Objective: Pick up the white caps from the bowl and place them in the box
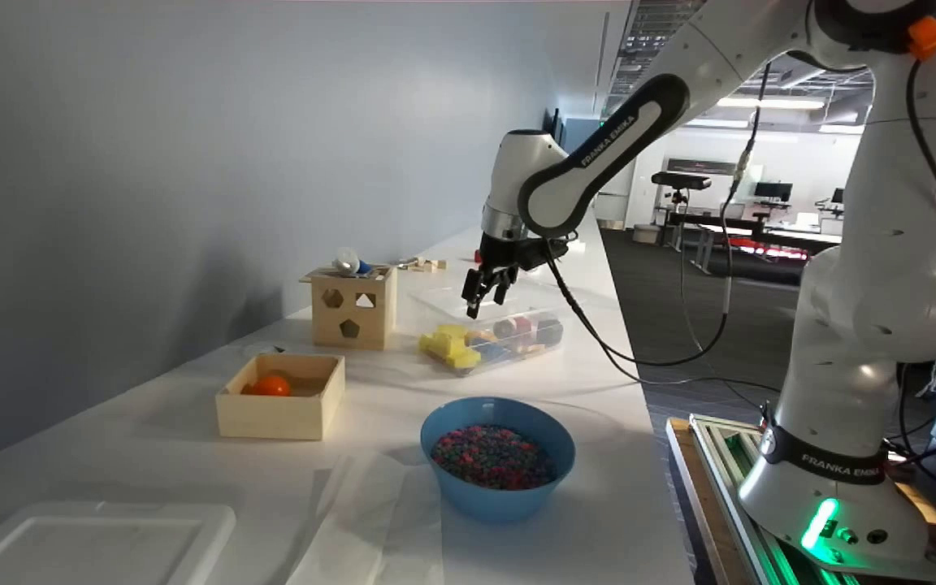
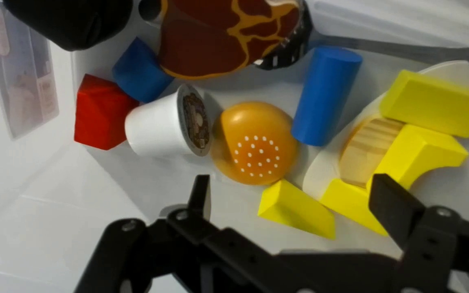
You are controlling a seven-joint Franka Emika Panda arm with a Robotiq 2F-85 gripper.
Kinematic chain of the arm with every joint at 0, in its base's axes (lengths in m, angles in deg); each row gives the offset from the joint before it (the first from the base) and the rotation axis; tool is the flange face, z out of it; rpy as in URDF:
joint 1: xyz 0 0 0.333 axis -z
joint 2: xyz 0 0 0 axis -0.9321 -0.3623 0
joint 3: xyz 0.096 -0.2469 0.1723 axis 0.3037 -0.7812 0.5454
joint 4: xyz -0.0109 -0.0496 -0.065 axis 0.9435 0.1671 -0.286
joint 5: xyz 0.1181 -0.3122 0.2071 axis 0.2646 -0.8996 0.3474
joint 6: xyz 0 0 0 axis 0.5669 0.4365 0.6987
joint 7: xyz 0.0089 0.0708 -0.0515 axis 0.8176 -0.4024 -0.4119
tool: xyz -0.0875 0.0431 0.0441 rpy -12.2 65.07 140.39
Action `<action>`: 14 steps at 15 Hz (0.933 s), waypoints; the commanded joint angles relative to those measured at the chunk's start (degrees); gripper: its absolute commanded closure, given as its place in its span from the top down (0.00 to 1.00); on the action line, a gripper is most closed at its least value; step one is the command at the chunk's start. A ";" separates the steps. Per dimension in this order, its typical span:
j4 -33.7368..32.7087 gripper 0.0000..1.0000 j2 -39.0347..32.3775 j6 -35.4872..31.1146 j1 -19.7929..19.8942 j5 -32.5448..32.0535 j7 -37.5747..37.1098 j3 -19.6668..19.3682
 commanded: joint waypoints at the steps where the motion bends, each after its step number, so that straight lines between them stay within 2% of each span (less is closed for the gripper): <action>1: -3.64 1.00 -5.74 -1.71 1.84 0.96 6.79 -3.04; 4: -4.70 0.98 -9.28 -3.28 3.34 2.80 12.63 -4.96; 7: -5.65 0.89 -11.77 -4.29 4.86 4.54 16.68 -5.89; 8: -5.60 0.93 -11.80 -4.82 5.37 5.22 17.95 -6.01; 9: -4.93 0.90 -10.76 -4.71 4.82 5.18 17.27 -5.86; 10: -3.61 0.96 -8.79 -4.05 4.08 5.17 16.50 -5.58; 12: -2.60 1.00 -6.96 -3.25 3.58 5.89 15.80 -5.16; 14: -1.90 1.00 -5.23 -2.55 2.95 6.90 15.24 -4.75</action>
